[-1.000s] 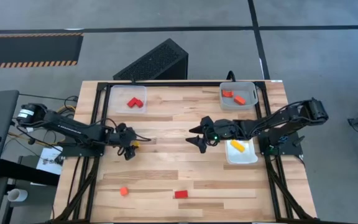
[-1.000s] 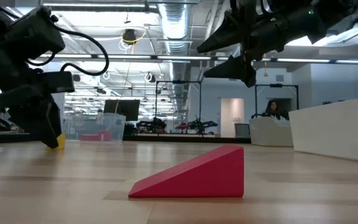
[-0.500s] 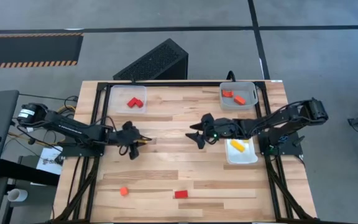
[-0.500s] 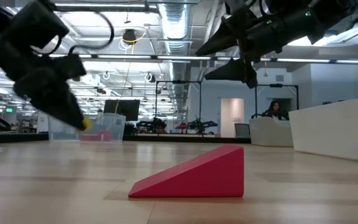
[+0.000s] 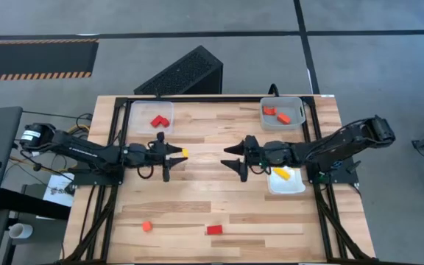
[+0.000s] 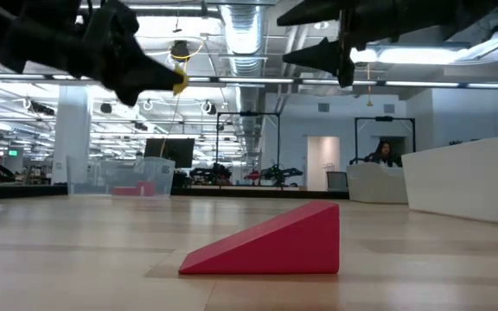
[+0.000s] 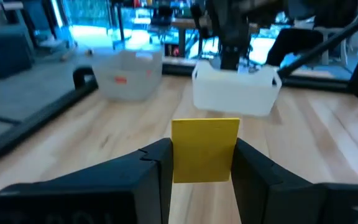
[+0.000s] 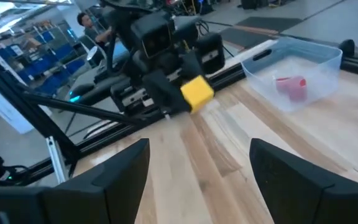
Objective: Sort & place blocks by color
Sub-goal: Put the yellow block into the white bin
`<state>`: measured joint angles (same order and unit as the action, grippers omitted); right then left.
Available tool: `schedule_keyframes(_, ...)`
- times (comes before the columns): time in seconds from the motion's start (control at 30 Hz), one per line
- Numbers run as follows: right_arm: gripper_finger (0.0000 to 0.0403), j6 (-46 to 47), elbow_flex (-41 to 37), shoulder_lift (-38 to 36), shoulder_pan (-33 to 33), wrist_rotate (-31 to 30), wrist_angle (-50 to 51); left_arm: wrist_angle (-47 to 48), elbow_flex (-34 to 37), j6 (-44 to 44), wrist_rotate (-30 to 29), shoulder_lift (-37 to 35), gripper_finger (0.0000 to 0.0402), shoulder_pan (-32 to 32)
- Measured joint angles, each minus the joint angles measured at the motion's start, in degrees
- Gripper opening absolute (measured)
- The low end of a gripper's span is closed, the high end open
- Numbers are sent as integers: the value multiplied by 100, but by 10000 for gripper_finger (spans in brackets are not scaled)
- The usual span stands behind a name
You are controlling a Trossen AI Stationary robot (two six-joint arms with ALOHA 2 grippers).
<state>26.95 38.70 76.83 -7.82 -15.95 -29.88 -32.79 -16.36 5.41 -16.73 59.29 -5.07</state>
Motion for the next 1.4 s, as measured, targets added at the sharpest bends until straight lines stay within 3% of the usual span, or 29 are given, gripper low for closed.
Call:
schedule_keyframes(0.27,294,195,-24,42,-175,-71,-139,20,-704,-824,101,2,91,9)
schedule_keyframes(0.37,294,251,-242,38,-335,185,-1244,-81,-762,-1032,103,197,91,9)
schedule_keyframes(0.5,294,154,-757,35,-562,286,-2527,-851,-754,-1252,145,737,91,9)
schedule_keyframes(0.63,294,485,-1323,36,-505,105,-3134,-1796,-854,-1458,392,1405,91,50)
schedule_keyframes(0.8,294,860,-1752,40,-403,-13,-3553,-1721,-1542,-1658,710,2203,91,142)
schedule_keyframes(1.03,294,1082,-1773,38,-404,-28,-3352,-1042,-2573,-2029,744,3184,91,160)
schedule_keyframes(1.4,294,1361,-1773,38,-402,-113,-3046,-355,-3099,-2518,686,3342,91,158)
